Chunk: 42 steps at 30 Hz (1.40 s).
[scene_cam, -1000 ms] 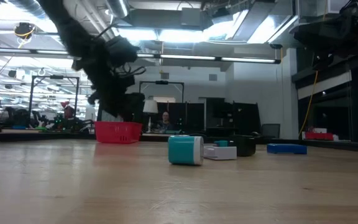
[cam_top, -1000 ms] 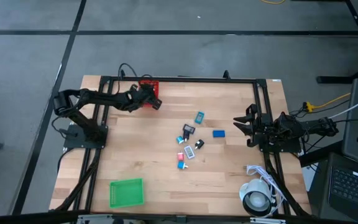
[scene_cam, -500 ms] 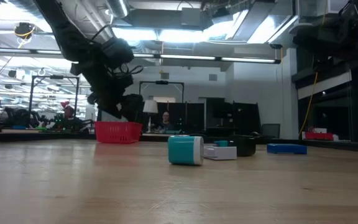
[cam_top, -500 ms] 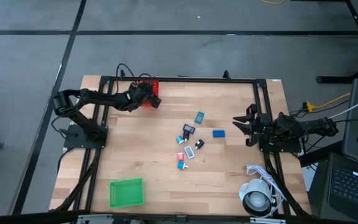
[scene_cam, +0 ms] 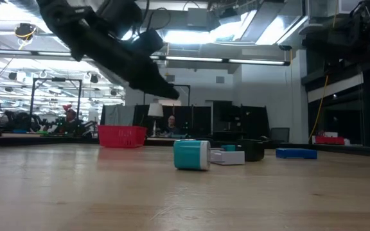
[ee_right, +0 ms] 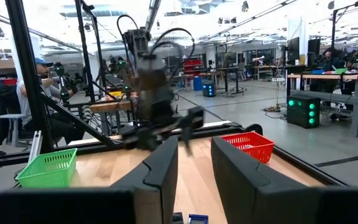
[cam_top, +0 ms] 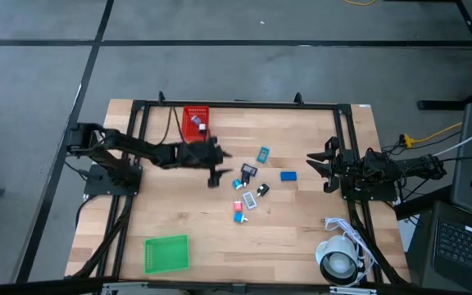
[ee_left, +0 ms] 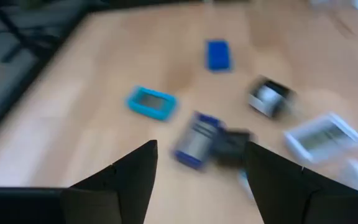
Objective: Pick & Place Office items
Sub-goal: Put the top blue charger adapter into the red bin
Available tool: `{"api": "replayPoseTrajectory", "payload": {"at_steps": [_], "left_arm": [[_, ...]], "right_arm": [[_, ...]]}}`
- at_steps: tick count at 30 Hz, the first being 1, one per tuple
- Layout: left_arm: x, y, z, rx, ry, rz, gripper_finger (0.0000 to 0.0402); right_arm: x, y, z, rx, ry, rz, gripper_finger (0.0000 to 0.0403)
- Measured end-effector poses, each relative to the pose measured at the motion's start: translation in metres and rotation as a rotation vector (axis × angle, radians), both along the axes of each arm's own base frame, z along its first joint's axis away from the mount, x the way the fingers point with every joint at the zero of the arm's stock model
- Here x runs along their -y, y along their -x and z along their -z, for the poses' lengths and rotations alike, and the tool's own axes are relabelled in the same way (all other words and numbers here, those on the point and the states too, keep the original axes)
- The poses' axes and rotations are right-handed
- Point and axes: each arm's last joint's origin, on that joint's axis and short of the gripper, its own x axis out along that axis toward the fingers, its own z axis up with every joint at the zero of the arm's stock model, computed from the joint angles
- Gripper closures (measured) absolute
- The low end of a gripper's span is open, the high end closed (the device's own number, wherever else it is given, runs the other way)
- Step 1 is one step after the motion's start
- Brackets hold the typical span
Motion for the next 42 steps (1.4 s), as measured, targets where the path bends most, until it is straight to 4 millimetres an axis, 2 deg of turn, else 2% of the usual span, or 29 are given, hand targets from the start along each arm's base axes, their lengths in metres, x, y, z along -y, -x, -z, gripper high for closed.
{"api": "replayPoseTrajectory", "payload": {"at_steps": [5, 9, 11, 19, 27, 31, 34, 42], "left_arm": [[0.029, 0.002, 0.006, -0.045, 0.137, 0.018, 0.0178], [0.052, 0.003, 0.006, -0.05, 0.05, 0.03, 0.0186], [0.058, 0.004, 0.006, -0.05, 0.028, 0.036, 0.0187], [0.049, -0.003, 0.018, -0.156, 0.038, 0.071, 0.0188], [0.039, -0.041, 0.019, -0.401, -0.075, 0.207, 0.0188], [0.035, -0.055, 0.027, -0.523, -0.127, 0.258, 0.0188], [0.034, -0.066, 0.03, -0.539, -0.136, 0.288, 0.0188], [0.034, -0.072, 0.04, -0.566, -0.15, 0.32, 0.0188]], "right_arm": [[0.0, 0.0, 0.0, 0.001, 0.0, 0.0, 0.03], [0.0, 0.0, 0.0, 0.002, 0.0, 0.0, 0.03], [0.0, 0.0, 0.0, 0.002, -0.001, 0.0, 0.03], [0.0, 0.0, 0.0, 0.004, -0.001, 0.0, 0.03], [0.0, 0.0, -0.001, 0.012, -0.007, -0.001, 0.03], [0.0, 0.0, -0.001, 0.012, -0.008, -0.001, 0.03], [0.0, 0.0, -0.001, 0.011, -0.008, -0.001, 0.03], [0.0, 0.0, 0.0, 0.004, -0.005, -0.009, 0.03]]}}
